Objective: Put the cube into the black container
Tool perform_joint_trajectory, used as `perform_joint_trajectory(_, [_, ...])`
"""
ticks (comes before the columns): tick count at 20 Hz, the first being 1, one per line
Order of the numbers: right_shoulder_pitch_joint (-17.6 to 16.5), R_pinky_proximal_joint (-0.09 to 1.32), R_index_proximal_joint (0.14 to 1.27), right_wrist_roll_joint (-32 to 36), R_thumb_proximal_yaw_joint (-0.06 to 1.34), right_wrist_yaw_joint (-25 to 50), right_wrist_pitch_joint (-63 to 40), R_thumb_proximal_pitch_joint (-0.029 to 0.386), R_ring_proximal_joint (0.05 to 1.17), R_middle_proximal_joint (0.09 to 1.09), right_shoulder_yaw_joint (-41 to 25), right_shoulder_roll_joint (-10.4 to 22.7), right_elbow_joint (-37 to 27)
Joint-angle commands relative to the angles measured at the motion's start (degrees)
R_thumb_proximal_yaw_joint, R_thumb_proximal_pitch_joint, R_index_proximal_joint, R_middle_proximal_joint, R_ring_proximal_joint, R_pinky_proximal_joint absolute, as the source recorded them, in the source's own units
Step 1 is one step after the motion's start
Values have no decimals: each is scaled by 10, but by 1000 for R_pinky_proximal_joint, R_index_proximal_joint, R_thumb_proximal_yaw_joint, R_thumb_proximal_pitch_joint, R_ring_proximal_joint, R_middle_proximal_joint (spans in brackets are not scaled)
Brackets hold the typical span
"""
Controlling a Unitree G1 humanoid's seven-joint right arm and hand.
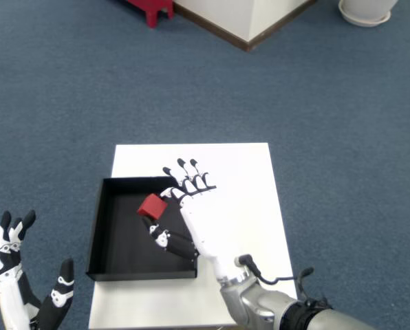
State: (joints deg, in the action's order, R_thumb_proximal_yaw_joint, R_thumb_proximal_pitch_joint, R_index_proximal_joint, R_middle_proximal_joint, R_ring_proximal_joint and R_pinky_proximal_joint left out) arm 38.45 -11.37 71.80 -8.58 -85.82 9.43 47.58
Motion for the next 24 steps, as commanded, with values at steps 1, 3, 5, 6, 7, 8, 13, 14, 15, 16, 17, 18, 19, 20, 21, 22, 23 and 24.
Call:
perform_joint_trajectory(1, [42, -14, 1080, -5, 1204, -11, 3, 180, 153, 283, 25, -1, -3])
perform_joint_trajectory(3, [48, -13, 1081, -4, 1204, -38, 9, 182, 157, 286, 29, -4, 5])
perform_joint_trajectory(5, [58, -11, 1080, 6, 1205, -59, 13, 183, 158, 287, 32, -3, 9])
perform_joint_trajectory(6, [63, -9, 1081, 11, 1205, -67, 14, 183, 159, 288, 33, -2, 9])
perform_joint_trajectory(7, [67, -8, 1082, 15, 1205, -73, 15, 184, 160, 289, 34, -2, 10])
perform_joint_trajectory(8, [70, -8, 1082, 18, 1204, -79, 16, 184, 160, 290, 34, -2, 11])
perform_joint_trajectory(13, [73, -5, 1085, 24, 1205, -98, 17, 185, 164, 298, 33, -4, 13])
perform_joint_trajectory(14, [72, -4, 1084, 23, 1204, -97, 17, 186, 166, 300, 33, -3, 12])
perform_joint_trajectory(15, [72, -3, 1014, 24, 1152, -97, 16, 181, 169, 301, 34, -3, 13])
perform_joint_trajectory(16, [73, 0, 765, 26, 922, -99, 14, 149, 173, 295, 34, -2, 15])
perform_joint_trajectory(17, [72, -5, 599, 27, 728, -103, 10, 113, 172, 277, 35, -2, 19])
perform_joint_trajectory(18, [72, -14, 579, 28, 667, -108, 7, 101, 168, 268, 35, -2, 23])
perform_joint_trajectory(19, [72, -22, 609, 28, 649, -113, 4, 102, 163, 261, 35, -2, 28])
perform_joint_trajectory(20, [73, -26, 626, 29, 651, -117, 2, 108, 159, 258, 35, -2, 32])
perform_joint_trajectory(21, [73, -28, 624, 31, 655, -119, 0, 112, 156, 255, 35, -2, 34])
perform_joint_trajectory(22, [73, -30, 617, 33, 657, -120, -2, 115, 153, 252, 35, -1, 35])
perform_joint_trajectory(23, [74, -31, 611, 36, 656, -120, -4, 116, 150, 250, 36, 0, 36])
perform_joint_trajectory(24, [75, -34, 607, 39, 654, -120, -5, 116, 147, 248, 37, 0, 37])
